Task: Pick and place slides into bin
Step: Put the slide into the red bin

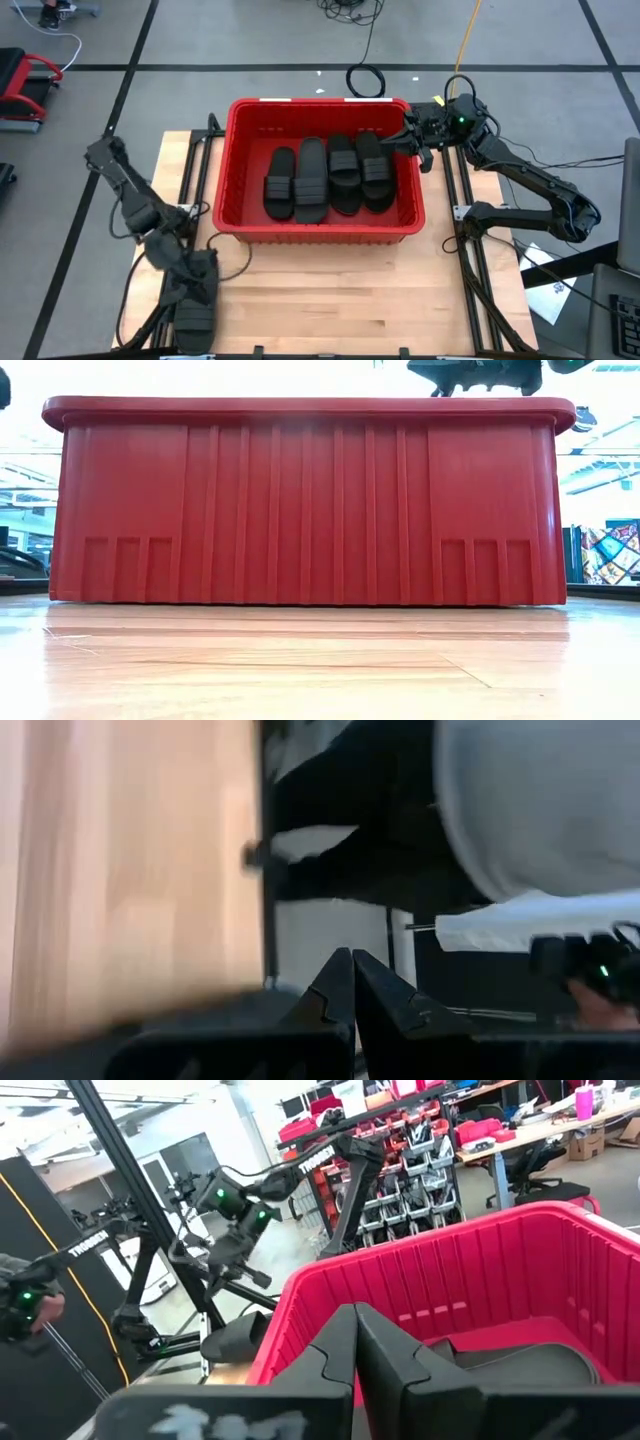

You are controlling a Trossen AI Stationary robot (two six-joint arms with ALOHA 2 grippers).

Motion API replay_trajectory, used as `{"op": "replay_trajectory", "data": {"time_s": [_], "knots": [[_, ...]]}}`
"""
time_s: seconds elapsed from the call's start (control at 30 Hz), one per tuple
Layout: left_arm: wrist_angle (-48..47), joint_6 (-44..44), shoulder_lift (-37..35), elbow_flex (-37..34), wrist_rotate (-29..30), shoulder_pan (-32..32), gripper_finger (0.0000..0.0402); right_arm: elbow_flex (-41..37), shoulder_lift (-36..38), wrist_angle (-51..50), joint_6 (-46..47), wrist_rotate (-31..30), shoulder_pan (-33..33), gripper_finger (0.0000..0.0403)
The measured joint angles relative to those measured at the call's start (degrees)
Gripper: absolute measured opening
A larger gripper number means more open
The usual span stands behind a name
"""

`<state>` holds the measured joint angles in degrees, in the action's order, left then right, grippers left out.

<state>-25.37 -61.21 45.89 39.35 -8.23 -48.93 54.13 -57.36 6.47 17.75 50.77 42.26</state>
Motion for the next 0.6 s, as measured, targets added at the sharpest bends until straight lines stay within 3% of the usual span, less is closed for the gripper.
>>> {"op": "replay_trajectory", "data": {"time_s": [0.13, 0.3, 0.43, 0.6], "knots": [[0.0, -8.6, 0.2, -2.3, 2.3, -3.0, 0.0001, 0.0, 0.0, 0.0, 0.0, 0.1, 0.0, 0.0], [-5.4, -12.9, 0.3, -3.1, 2.3, -3.2, 0.002, 0.0, 0.0, -0.2, 0.0, 0.3, 0.0, 0.0], [-6.3, -13.9, 0.3, -4.9, 2.1, -3.2, 0.0068, 0.0, 0.0, -1.1, 0.8, 0.5, 0.0, 0.0], [-3.7, -17.9, 0.3, -9.1, -2.6, -3.2, 0.016, 0.0, 0.0, -1.1, 1.6, 0.8, 0.0, 0.0]]}}
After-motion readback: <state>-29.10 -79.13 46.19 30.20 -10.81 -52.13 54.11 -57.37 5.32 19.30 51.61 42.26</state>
